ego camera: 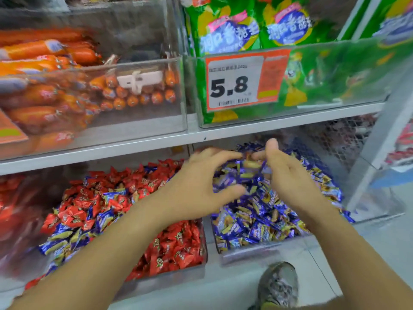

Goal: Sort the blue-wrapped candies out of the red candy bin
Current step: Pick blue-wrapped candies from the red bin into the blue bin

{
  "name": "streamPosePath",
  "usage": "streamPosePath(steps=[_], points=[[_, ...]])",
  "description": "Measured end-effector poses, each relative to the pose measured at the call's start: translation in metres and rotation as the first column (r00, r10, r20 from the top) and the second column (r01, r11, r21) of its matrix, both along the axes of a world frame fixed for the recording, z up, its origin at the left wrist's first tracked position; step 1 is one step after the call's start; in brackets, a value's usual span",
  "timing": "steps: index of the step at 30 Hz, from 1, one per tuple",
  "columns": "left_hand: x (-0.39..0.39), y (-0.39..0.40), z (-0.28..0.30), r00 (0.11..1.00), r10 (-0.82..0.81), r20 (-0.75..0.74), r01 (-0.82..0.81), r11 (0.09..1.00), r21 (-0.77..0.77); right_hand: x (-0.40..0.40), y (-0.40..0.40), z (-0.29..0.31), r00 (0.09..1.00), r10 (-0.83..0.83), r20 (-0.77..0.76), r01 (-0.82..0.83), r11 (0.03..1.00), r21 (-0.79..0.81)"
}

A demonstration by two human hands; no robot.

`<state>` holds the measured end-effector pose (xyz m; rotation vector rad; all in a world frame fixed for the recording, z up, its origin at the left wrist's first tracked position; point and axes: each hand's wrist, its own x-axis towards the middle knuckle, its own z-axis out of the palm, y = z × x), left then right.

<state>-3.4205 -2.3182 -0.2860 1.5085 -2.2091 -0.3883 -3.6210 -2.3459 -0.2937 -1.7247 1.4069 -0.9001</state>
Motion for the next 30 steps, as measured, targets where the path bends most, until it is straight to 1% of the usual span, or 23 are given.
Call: streamPosePath(steps=[2,4,5,7,9,10,12,14,15,17,21,24,26,28,29,30], points=[[0.02,0.024,-0.002,0.992,0.094,-0.079,-0.102,0.988,-0.119,0.0,0.001,0.002,0.997,0.055,0.046,-0.055,0.998,0.009],[0.046,0.048,-0.009,0.981,0.175,-0.09,-0.187,0.969,-0.159,0.002,0.002,0.005,0.987,0.152,0.046,-0.15,0.988,-0.039],[0.059,0.061,-0.015,0.979,0.195,-0.054,-0.2,0.972,-0.123,0.004,0.003,0.007,0.98,0.193,0.046,-0.19,0.98,-0.052],[0.081,0.082,-0.029,0.976,0.193,0.1,-0.196,0.981,0.016,0.011,0.005,0.008,0.97,0.242,0.031,-0.239,0.968,-0.081],[0.1,0.092,-0.04,0.954,0.172,0.244,-0.201,0.974,0.1,0.026,0.012,0.009,0.967,0.254,0.011,-0.25,0.959,-0.136],[0.107,0.095,-0.042,0.949,0.166,0.267,-0.207,0.97,0.13,0.036,0.017,0.009,0.963,0.27,-0.004,-0.266,0.946,-0.186],[0.119,0.096,-0.044,0.964,0.158,0.213,-0.193,0.969,0.156,0.063,0.029,0.009,0.93,0.356,-0.091,-0.366,0.874,-0.319],[0.129,0.097,-0.042,0.974,0.152,0.168,-0.179,0.971,0.161,0.092,0.04,0.002,0.862,0.457,-0.221,-0.507,0.767,-0.393],[0.134,0.098,-0.041,0.976,0.159,0.151,-0.183,0.97,0.16,0.105,0.044,-0.001,0.823,0.493,-0.282,-0.568,0.728,-0.384],[0.144,0.101,-0.038,0.974,0.198,0.111,-0.215,0.963,0.163,0.127,0.046,-0.009,0.748,0.526,-0.404,-0.653,0.69,-0.312],[0.158,0.105,-0.036,0.961,0.275,0.02,-0.273,0.939,0.212,0.159,0.046,-0.02,0.625,0.505,-0.595,-0.724,0.659,-0.202],[0.163,0.107,-0.032,0.957,0.288,-0.018,-0.276,0.932,0.237,0.175,0.041,-0.02,0.55,0.421,-0.721,-0.714,0.685,-0.145],[0.166,0.108,-0.03,0.956,0.293,-0.01,-0.281,0.926,0.254,0.176,0.036,-0.013,0.554,0.394,-0.734,-0.702,0.694,-0.157],[0.169,0.107,-0.032,0.95,0.311,0.002,-0.301,0.917,0.261,0.167,0.031,-0.004,0.616,0.372,-0.695,-0.679,0.698,-0.228],[0.169,0.106,-0.033,0.948,0.317,0.014,-0.31,0.916,0.255,0.162,0.029,-0.001,0.629,0.35,-0.694,-0.665,0.705,-0.247],[0.168,0.105,-0.034,0.946,0.321,0.032,-0.319,0.917,0.237,0.157,0.027,0.001,0.608,0.327,-0.724,-0.656,0.721,-0.225]])
